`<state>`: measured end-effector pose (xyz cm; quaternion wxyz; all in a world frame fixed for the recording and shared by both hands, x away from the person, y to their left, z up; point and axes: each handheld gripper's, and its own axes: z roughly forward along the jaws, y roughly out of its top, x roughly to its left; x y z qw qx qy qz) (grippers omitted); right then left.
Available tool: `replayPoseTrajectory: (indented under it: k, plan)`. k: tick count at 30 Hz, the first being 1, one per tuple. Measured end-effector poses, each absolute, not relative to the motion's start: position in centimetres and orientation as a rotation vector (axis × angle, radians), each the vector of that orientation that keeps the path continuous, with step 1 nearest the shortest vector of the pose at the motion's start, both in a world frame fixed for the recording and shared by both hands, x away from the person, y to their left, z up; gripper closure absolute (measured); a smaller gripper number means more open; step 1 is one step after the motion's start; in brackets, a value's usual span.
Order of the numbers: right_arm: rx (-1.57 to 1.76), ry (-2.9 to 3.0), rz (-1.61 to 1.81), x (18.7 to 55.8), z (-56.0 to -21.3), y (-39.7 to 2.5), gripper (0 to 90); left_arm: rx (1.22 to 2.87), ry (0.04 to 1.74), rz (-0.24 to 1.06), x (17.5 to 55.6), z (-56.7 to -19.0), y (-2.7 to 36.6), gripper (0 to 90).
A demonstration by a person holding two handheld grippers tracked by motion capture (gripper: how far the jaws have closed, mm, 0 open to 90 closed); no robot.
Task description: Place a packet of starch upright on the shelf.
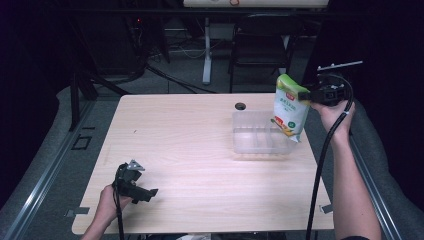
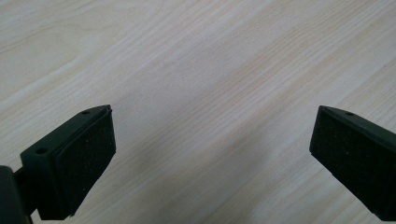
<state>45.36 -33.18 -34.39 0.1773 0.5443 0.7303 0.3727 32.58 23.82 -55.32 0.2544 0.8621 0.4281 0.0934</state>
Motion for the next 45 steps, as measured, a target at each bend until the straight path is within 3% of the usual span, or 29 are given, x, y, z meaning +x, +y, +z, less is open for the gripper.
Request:
replayPoseTrajectory:
  k: [24,45]
  plan:
    - [1.53,2.054,1.098,46.4,-39.0,-33.1,90.0,2.344,1.161,0.253,32.6,-55.3,23.9,0.3]
    - [1.53,2.066,1.087,46.5,-40.8,-33.3,90.0,2.342,1.16,0.254,32.6,-55.3,23.8,0.3]
